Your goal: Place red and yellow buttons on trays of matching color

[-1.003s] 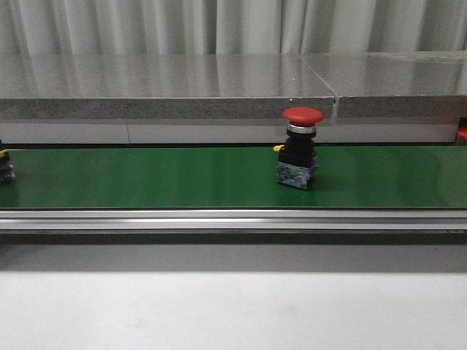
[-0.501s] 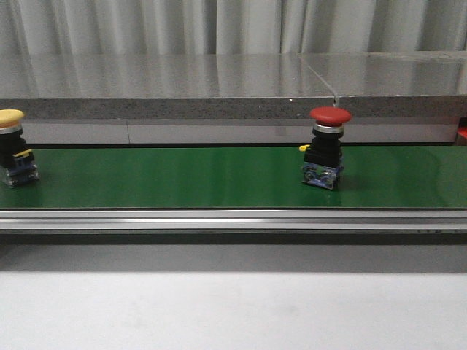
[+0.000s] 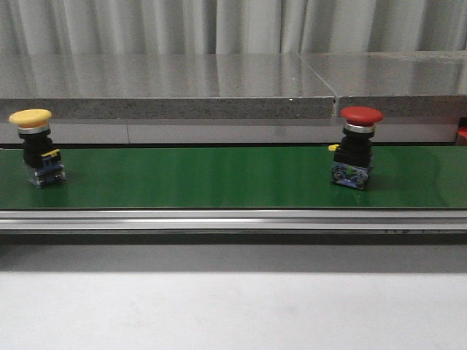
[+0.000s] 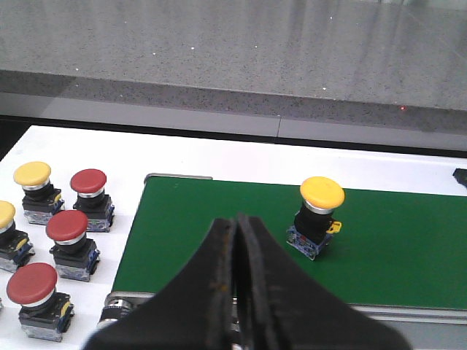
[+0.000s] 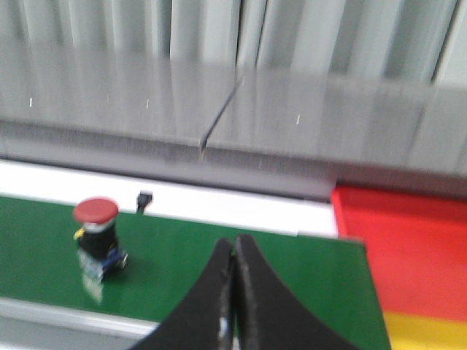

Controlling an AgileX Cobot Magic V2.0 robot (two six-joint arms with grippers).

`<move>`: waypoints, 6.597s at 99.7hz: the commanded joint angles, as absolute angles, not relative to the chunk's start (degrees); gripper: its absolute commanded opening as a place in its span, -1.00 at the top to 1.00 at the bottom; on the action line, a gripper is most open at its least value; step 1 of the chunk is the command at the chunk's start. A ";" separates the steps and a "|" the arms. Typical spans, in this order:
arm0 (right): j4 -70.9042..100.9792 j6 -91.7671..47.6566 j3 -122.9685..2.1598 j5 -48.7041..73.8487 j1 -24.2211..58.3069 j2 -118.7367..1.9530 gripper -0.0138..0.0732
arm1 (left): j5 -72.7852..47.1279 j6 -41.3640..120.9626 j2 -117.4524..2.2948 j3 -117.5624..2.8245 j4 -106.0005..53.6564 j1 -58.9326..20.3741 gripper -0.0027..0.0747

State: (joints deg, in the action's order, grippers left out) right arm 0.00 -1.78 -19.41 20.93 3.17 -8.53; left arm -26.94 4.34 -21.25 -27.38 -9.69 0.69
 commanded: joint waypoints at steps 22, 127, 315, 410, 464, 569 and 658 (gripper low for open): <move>1.40 -1.93 -41.63 39.73 3.26 -32.39 0.84 | -22.77 3.75 -21.55 -28.94 -10.40 0.79 0.98; 4.33 -1.93 -49.60 40.49 3.26 -58.90 -0.80 | -22.77 3.75 -21.55 -28.94 -10.40 0.79 0.98; 5.83 -4.61 -89.47 34.76 -27.15 -108.24 0.40 | -22.77 3.75 -21.55 -28.94 -10.40 0.79 0.98; 6.15 -4.61 -89.47 32.04 -27.07 -111.39 -0.77 | -22.77 3.75 -21.55 -28.94 -10.40 0.79 0.98; 6.20 -8.25 -80.57 34.53 -20.07 -88.35 -0.77 | -22.77 3.75 -21.55 -28.94 -10.40 0.79 0.98; 15.93 -29.02 -62.90 43.31 7.24 -80.75 -0.77 | -22.77 3.75 -21.55 -28.94 -10.40 0.79 0.98; 17.23 -27.37 -71.52 44.03 11.69 -93.01 0.39 | -22.77 3.75 -21.55 -28.94 -10.40 0.79 0.98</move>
State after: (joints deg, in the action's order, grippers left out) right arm 16.08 -28.12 -69.36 43.73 11.98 -95.22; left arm -27.29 4.26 -21.25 -27.38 -9.69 0.69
